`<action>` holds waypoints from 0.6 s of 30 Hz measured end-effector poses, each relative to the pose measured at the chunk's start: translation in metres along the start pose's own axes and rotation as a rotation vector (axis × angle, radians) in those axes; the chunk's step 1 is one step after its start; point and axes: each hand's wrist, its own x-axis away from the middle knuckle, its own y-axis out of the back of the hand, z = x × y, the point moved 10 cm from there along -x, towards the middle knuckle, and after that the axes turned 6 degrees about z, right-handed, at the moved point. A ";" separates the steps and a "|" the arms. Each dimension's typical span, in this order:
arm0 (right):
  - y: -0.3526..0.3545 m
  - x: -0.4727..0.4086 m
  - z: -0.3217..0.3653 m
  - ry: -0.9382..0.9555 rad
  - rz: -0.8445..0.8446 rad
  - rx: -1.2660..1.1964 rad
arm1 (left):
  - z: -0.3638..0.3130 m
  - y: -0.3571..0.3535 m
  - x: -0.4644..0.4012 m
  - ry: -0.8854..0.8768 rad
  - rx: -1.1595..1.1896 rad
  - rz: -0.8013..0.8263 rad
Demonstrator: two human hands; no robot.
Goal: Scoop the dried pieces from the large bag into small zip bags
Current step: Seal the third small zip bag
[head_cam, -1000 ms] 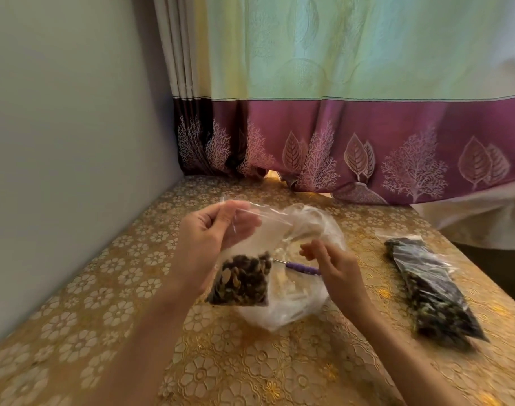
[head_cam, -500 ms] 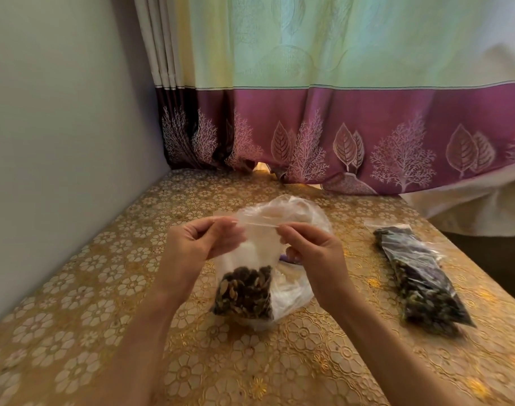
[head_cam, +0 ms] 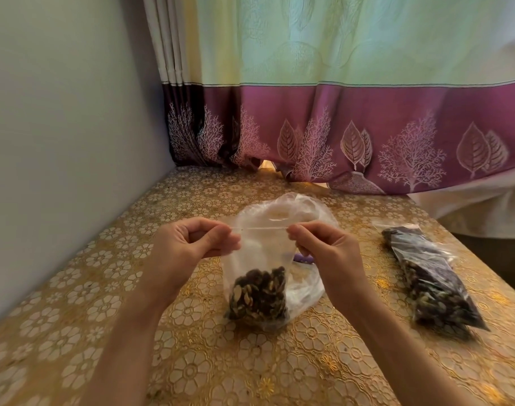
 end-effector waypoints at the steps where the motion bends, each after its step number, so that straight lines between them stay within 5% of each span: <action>1: 0.000 0.000 0.001 0.017 -0.002 0.024 | -0.001 -0.001 0.000 -0.008 -0.010 -0.004; 18: -0.013 0.003 0.010 0.094 0.133 0.166 | -0.013 -0.015 0.006 -0.105 -0.286 0.026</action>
